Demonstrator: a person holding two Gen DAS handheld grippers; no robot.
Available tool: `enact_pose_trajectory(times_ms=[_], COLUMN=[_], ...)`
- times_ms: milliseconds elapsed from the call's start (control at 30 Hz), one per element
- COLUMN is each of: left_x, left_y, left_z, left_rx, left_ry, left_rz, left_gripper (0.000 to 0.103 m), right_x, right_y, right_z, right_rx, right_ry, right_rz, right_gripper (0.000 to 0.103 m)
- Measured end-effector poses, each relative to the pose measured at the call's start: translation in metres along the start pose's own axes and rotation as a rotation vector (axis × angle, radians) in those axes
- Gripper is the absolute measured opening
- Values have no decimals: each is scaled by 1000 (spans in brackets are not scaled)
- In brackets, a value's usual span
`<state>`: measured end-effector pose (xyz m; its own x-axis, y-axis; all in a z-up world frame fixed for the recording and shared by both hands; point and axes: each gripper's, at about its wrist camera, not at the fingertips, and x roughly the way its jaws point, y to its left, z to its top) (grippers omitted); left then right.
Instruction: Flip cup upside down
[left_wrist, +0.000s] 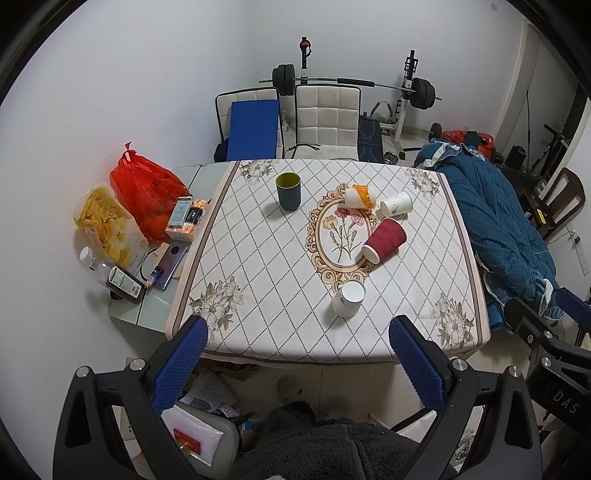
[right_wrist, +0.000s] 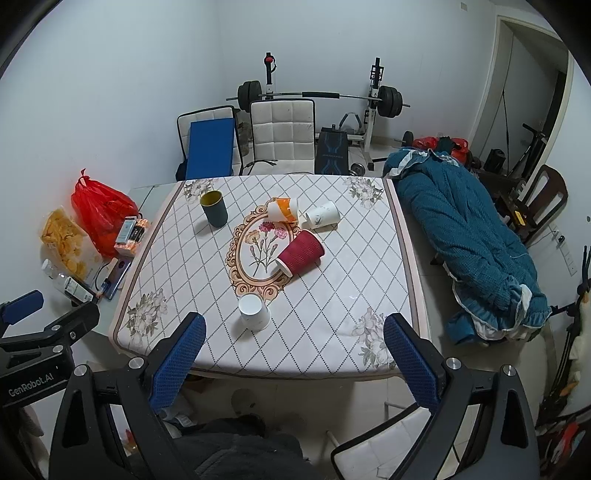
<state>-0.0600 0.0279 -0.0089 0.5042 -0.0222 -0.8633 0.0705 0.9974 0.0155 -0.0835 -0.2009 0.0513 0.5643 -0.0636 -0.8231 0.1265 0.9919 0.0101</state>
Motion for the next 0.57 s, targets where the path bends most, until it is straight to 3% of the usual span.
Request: enact_pose_trajectory(times_ms=[567], left_x=[-1], left_y=[0], left_z=[3], left_rx=[-1], left_ry=[-4], left_rz=[4], left_gripper=[101], right_x=[1], right_y=[-1], right_z=[-4], right_rx=[1], right_ry=[1], right_rz=[1], right_gripper=[99])
